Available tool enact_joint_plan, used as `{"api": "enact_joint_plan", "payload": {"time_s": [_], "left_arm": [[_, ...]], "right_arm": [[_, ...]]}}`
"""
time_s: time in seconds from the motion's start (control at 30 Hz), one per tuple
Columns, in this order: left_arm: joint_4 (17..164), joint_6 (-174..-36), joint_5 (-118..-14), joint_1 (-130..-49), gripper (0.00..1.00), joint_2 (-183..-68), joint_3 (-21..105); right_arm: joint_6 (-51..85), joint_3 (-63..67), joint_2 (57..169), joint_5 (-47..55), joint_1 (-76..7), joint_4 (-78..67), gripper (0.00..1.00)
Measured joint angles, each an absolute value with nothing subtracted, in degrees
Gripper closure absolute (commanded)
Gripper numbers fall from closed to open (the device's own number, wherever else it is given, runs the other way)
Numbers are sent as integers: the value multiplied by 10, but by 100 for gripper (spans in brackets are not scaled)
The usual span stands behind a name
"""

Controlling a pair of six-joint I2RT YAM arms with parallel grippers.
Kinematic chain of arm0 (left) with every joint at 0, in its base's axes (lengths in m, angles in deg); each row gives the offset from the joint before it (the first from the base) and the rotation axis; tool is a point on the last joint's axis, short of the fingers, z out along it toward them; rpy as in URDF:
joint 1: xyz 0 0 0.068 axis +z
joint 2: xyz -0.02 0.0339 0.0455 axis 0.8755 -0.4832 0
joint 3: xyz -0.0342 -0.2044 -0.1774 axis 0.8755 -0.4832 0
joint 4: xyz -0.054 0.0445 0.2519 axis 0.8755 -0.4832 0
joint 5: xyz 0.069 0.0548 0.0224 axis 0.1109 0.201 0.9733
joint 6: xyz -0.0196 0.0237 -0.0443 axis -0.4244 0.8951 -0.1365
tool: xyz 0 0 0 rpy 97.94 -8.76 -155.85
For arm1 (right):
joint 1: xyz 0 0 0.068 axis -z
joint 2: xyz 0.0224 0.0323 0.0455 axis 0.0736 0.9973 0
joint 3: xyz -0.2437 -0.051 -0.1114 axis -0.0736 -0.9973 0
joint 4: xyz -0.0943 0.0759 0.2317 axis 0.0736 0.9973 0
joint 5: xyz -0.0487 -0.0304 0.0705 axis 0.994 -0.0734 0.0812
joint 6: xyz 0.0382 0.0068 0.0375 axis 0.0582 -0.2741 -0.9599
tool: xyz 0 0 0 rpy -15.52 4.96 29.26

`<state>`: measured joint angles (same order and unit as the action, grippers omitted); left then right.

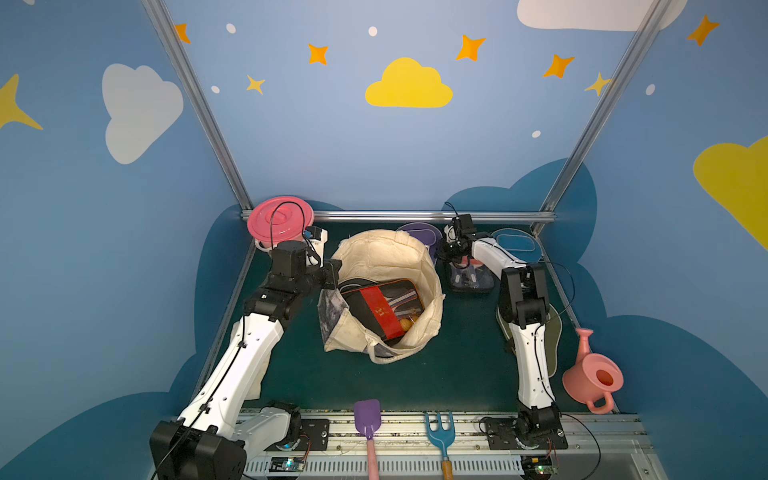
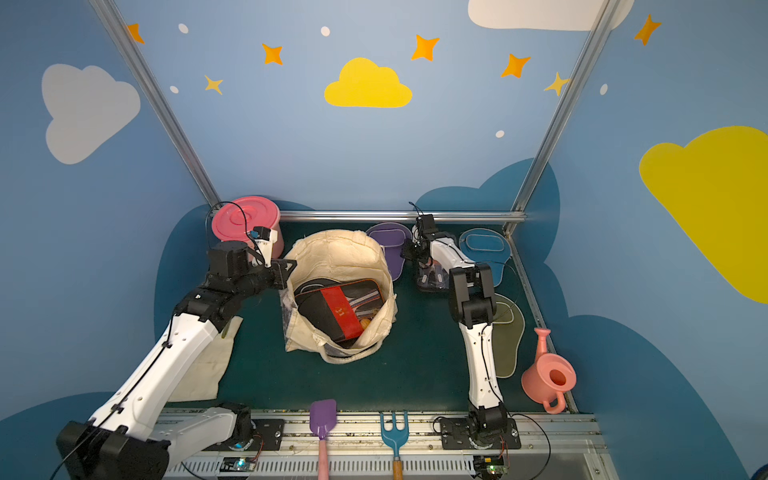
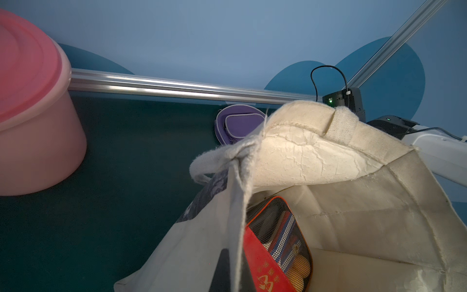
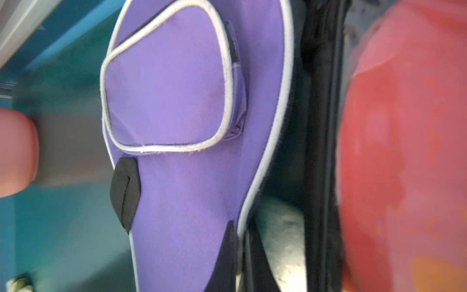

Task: Remove the ping pong set from the canvas bag
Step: Adjust the ping pong set at the center of the board, then adjust the canvas bag at the center of the board.

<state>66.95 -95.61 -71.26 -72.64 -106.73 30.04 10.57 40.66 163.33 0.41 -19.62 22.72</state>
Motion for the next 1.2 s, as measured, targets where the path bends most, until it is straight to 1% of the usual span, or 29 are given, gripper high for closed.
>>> {"api": "enact_joint_plan", "payload": {"time_s": [0.27, 0.33, 0.4, 0.63, 0.73, 0.83, 0.97, 1.2], "left_arm": [[670, -956, -715, -726, 96, -1067, 300], [670, -956, -716, -726, 96, -1067, 300], [670, -956, -718, -726, 96, -1067, 300], [673, -957, -724, -726, 96, -1070, 300], [674, -957, -725, -726, 96, -1071, 300], [676, -957, -729, -726, 96, -1073, 300], [687, -956, -739, -726, 96, -1074, 294], [697, -954, -758, -726, 96, -1074, 288]], "right_arm": [[144, 409, 1635, 13, -188, 257, 100], [149, 409, 1635, 12, -186, 260, 79], [154, 409, 1635, 11, -186, 264, 64], [186, 400, 1616, -16, -187, 274, 37], [201, 380, 1577, -28, -185, 284, 25], [212, 353, 1519, -47, -186, 285, 16], [231, 315, 1423, -84, -186, 280, 13], [267, 213, 1254, -157, -187, 269, 12]]}}
